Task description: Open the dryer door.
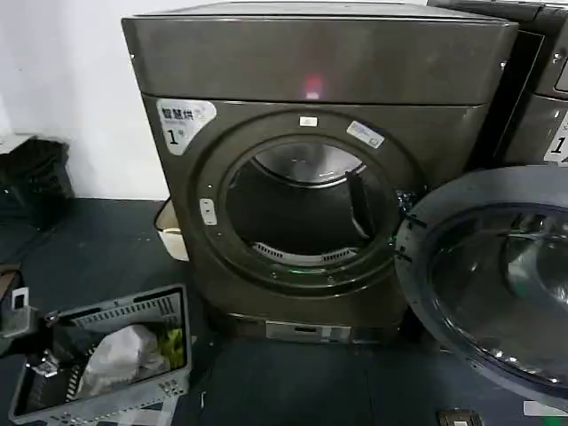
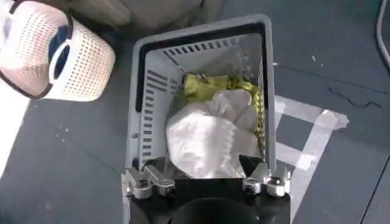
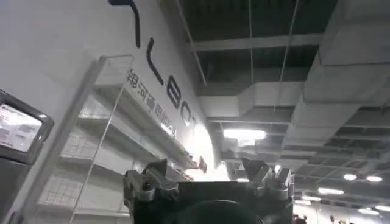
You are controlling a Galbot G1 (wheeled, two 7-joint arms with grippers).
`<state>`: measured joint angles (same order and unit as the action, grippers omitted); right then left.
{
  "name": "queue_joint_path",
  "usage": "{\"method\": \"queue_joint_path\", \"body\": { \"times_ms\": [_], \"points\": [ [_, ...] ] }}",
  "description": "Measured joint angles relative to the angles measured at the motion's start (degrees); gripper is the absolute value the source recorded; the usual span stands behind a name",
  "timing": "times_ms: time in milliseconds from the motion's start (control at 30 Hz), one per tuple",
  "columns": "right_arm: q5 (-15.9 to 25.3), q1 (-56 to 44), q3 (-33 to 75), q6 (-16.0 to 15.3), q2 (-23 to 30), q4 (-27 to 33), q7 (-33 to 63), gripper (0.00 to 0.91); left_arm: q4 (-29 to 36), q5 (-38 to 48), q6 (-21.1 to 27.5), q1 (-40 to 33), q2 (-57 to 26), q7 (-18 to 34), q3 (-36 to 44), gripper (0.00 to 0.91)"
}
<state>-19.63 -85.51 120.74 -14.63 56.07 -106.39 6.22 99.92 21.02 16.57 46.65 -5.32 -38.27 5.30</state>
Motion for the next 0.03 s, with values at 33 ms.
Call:
{"method": "queue_joint_path", "body": {
  "times_ms": [33],
  "points": [
    [0.0,0.1,0.0,0.0,0.0,0.0,0.0,0.907,0.0,0.0,0.0,0.0,-0.1,0.0,0.0,0.907]
  ]
}}
